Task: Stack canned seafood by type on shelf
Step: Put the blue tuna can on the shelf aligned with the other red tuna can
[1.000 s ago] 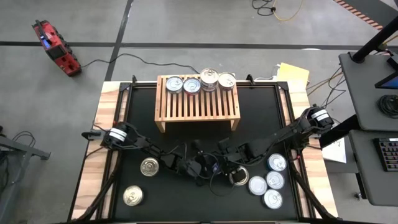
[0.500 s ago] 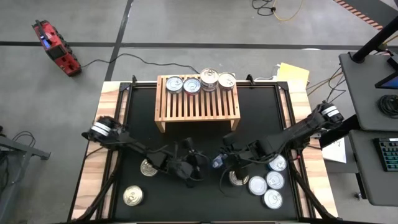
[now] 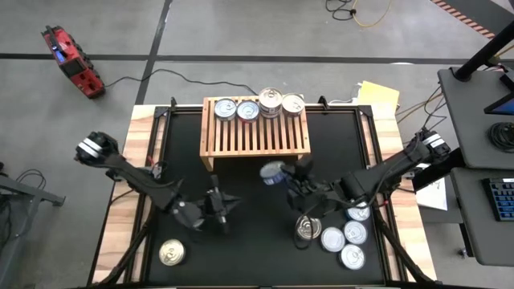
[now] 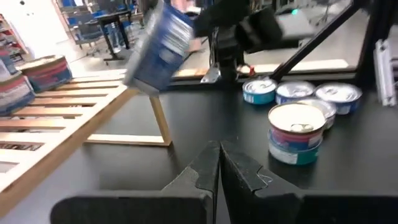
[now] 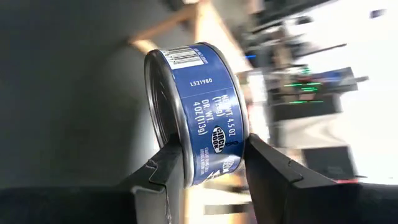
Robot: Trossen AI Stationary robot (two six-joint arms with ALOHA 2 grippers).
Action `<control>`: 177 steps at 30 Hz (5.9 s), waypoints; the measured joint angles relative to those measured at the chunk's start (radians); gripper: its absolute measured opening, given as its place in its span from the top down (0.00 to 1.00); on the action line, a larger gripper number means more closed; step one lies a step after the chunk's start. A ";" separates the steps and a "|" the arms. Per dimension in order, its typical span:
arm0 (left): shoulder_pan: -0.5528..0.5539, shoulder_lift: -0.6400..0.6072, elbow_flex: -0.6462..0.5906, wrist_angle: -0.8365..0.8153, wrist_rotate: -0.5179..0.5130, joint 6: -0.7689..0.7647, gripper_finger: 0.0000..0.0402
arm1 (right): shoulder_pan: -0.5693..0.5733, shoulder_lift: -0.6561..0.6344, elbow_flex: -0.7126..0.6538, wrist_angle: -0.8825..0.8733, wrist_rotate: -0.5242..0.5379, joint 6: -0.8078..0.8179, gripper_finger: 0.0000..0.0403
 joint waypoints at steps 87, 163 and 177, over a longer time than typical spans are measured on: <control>-0.023 -0.132 -0.117 -0.003 -0.087 -0.004 1.00 | -0.398 0.181 0.010 0.357 -0.211 -0.159 0.54; -0.022 -0.132 -0.117 -0.003 -0.082 -0.071 1.00 | -0.306 0.051 0.031 0.184 -0.362 0.273 0.13; -0.015 -0.132 -0.114 0.016 -0.063 -0.090 1.00 | -0.116 -0.233 -0.217 0.171 -0.434 0.526 0.26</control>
